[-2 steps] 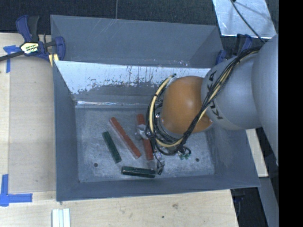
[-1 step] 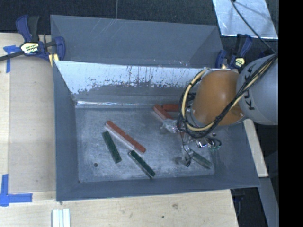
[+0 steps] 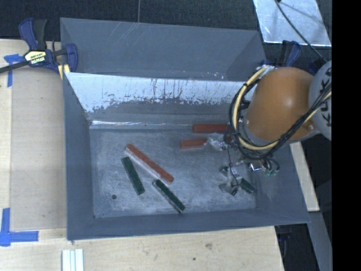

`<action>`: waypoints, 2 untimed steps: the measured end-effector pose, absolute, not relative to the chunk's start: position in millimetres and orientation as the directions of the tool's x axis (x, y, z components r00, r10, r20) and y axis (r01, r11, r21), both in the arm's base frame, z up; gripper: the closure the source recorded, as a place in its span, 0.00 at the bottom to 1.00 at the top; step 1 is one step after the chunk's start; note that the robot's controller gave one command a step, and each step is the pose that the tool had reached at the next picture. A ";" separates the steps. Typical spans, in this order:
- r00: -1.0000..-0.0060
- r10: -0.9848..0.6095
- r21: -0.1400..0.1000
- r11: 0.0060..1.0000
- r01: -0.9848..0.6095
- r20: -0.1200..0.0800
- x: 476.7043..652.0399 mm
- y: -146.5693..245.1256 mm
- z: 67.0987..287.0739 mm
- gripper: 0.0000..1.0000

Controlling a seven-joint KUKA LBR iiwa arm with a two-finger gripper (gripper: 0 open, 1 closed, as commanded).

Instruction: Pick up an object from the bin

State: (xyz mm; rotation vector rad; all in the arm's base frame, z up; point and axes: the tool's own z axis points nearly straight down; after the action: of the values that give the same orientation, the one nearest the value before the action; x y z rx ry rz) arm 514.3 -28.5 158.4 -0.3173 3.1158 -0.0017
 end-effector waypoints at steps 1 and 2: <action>-0.963 -0.269 -0.003 0.963 -0.269 0.002 506.4 -148.9 99.6 0.00; -0.996 -0.092 0.000 0.996 -0.092 -0.001 488.1 -136.3 72.9 0.00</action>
Offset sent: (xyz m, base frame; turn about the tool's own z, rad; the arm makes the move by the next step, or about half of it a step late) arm -0.0067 -0.1146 -0.0570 -0.0784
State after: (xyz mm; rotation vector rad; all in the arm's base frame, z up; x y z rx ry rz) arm 488.1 -136.3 72.9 -0.1440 3.1370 0.0000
